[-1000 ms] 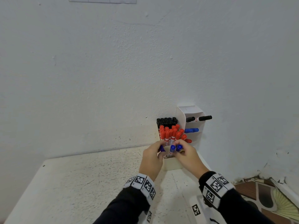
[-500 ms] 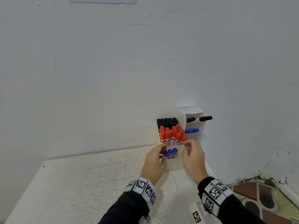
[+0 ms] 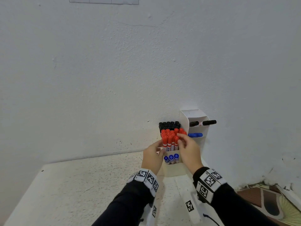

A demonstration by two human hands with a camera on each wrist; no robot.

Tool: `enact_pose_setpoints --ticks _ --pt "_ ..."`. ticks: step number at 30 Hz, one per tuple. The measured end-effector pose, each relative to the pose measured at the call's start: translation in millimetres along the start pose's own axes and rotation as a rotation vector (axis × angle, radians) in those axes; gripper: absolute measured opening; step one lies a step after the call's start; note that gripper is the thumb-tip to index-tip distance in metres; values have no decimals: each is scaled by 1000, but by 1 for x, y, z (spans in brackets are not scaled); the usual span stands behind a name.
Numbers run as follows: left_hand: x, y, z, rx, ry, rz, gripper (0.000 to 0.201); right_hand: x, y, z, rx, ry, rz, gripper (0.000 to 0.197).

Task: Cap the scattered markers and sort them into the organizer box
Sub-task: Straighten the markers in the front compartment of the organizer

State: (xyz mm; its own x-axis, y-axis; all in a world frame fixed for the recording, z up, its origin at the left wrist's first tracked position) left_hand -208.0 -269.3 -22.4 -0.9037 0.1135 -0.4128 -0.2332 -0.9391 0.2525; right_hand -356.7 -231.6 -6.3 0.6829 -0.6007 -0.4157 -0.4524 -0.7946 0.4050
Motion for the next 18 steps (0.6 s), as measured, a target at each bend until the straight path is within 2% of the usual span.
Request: enact_pose_setpoints --ticks 3,8,12,18 --pt "4 2 -1 12 9 -8 38 -1 8 3 35 -27 83 11" --pt "2 4 -7 -7 4 14 37 5 4 2 83 -18 36 26" --pt "3 5 -11 -18 26 0 51 0 -1 14 152 23 33 33" --pt "7 7 -5 47 20 -30 51 9 0 20 110 -29 3 35"
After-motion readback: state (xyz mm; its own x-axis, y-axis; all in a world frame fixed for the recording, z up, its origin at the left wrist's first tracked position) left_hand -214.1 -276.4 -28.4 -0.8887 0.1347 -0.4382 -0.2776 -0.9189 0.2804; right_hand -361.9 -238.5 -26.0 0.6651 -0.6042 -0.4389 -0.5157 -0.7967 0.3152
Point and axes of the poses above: each hand's wrist, its own y-axis towards the middle knuckle, its own x-axis out of the palm, z = x × y, the point moved 9 cm from there along y, towards the middle knuckle, and after that the axes turned 2 degrees about -x, right-handed, at the moved point
